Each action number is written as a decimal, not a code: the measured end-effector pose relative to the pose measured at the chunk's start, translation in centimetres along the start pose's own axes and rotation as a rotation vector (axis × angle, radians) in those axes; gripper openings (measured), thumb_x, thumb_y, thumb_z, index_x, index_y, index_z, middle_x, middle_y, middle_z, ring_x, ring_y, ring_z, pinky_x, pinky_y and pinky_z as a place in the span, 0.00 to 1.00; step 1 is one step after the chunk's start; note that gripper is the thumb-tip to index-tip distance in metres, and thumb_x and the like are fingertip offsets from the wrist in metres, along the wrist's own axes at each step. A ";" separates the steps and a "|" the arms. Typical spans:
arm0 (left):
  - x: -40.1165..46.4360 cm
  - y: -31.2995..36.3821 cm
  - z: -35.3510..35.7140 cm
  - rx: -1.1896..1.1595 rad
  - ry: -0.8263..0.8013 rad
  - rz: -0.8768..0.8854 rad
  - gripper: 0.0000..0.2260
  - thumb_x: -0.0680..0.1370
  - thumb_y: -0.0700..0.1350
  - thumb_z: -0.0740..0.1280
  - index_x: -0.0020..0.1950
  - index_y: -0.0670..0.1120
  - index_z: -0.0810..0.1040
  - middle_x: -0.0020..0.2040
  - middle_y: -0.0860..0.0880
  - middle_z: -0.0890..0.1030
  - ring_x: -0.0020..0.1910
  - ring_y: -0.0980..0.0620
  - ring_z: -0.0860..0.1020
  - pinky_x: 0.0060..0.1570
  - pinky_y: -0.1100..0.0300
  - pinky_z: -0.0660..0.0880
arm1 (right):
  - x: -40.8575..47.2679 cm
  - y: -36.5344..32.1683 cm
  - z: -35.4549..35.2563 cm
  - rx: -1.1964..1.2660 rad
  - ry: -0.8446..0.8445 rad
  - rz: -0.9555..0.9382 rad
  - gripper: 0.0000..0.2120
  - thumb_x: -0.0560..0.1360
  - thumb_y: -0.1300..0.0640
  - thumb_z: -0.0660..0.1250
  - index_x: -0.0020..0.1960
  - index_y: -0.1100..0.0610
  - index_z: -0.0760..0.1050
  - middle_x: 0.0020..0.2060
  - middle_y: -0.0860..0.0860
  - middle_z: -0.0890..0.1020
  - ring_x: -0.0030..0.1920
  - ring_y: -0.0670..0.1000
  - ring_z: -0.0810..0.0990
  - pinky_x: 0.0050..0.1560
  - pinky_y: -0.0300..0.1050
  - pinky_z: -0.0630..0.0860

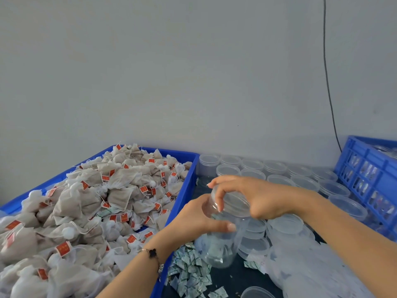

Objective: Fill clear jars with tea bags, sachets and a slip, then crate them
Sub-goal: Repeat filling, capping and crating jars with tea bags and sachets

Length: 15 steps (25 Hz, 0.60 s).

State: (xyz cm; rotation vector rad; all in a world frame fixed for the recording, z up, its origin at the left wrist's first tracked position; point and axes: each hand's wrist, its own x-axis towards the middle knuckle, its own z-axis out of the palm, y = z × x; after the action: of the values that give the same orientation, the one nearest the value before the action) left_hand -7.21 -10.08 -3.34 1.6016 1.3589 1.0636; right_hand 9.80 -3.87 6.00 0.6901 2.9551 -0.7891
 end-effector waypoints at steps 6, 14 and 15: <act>-0.2 -0.9 1.2 0.191 0.007 -0.028 0.35 0.58 0.59 0.79 0.63 0.56 0.71 0.57 0.59 0.78 0.56 0.60 0.76 0.61 0.57 0.74 | -0.1 0.5 1.4 0.413 0.123 0.141 0.39 0.69 0.41 0.69 0.69 0.25 0.46 0.74 0.40 0.59 0.69 0.33 0.58 0.59 0.32 0.63; 0.2 -2.0 0.8 0.337 0.008 0.034 0.37 0.56 0.61 0.78 0.60 0.66 0.65 0.57 0.68 0.71 0.55 0.75 0.68 0.50 0.76 0.67 | -0.3 1.6 3.2 -0.142 0.096 0.267 0.32 0.60 0.40 0.73 0.59 0.33 0.60 0.53 0.41 0.69 0.46 0.46 0.78 0.46 0.42 0.78; 0.2 -2.1 0.8 0.305 0.013 0.011 0.34 0.57 0.62 0.78 0.57 0.67 0.65 0.55 0.67 0.73 0.54 0.74 0.70 0.50 0.74 0.69 | -0.6 1.8 2.8 -0.151 0.131 0.199 0.32 0.60 0.48 0.75 0.56 0.33 0.60 0.54 0.39 0.65 0.45 0.46 0.77 0.40 0.36 0.76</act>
State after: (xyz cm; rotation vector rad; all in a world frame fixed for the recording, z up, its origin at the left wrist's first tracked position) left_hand -7.17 -9.59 -5.54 1.8239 1.5814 0.9066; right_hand 10.76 -4.10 2.75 1.0407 2.9546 -0.5191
